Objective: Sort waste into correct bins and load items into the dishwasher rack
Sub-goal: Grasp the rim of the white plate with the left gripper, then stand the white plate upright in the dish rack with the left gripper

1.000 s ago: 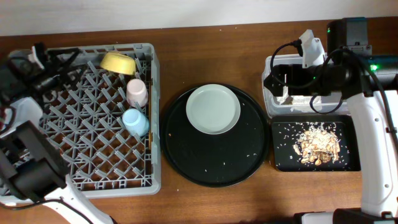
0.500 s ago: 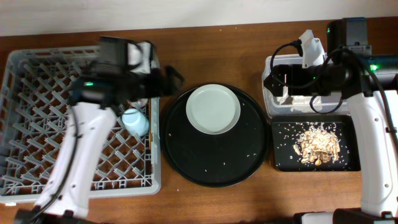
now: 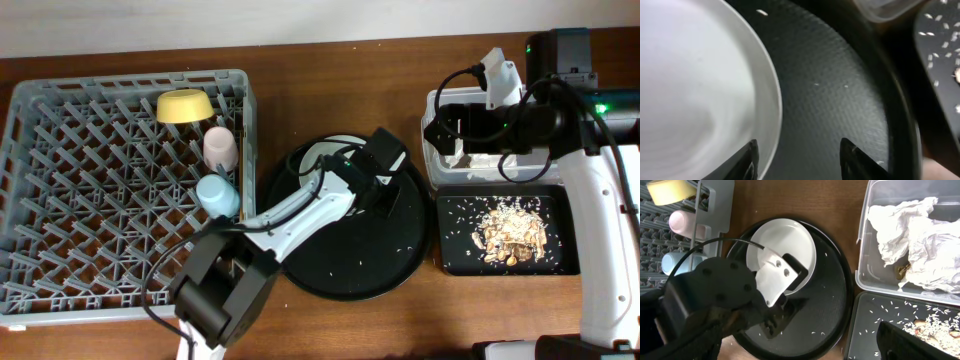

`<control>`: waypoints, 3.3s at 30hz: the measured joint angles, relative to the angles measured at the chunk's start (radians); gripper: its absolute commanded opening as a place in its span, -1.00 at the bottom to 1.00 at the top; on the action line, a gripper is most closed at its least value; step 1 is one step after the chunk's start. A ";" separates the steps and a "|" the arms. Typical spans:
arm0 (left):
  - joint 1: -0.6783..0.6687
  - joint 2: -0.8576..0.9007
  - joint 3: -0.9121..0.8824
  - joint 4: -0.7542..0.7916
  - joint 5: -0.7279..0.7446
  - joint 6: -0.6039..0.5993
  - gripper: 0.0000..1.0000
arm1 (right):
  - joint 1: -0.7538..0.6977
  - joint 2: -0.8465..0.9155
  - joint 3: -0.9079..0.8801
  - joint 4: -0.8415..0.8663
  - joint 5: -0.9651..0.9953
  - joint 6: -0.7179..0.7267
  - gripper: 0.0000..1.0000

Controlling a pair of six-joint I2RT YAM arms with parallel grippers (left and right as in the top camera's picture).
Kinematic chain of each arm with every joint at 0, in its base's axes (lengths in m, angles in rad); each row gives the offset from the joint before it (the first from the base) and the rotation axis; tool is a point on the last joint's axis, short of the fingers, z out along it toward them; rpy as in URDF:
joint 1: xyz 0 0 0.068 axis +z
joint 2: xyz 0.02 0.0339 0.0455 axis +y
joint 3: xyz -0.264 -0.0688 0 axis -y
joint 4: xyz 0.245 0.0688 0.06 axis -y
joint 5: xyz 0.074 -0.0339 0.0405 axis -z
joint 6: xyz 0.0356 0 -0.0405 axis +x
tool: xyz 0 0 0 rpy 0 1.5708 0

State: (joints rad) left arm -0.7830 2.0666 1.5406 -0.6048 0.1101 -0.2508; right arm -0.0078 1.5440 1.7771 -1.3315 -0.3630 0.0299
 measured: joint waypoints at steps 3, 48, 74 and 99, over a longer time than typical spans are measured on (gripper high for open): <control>0.002 0.020 0.000 0.062 -0.015 0.001 -0.31 | 0.000 0.000 0.000 0.000 0.000 0.000 0.97; 0.791 -0.494 0.061 -0.232 0.632 0.020 -1.00 | 0.000 0.000 0.000 0.000 0.000 0.000 0.98; 1.166 -0.239 0.060 -0.398 0.759 0.293 -0.47 | 0.000 0.000 0.000 0.000 0.000 0.000 0.97; 0.795 -0.779 0.060 -0.528 0.120 0.201 0.98 | 0.000 0.000 0.000 0.000 0.000 0.001 0.97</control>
State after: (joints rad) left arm 0.0124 1.2877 1.6001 -1.1324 0.2302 -0.0498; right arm -0.0078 1.5440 1.7771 -1.3312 -0.3630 0.0307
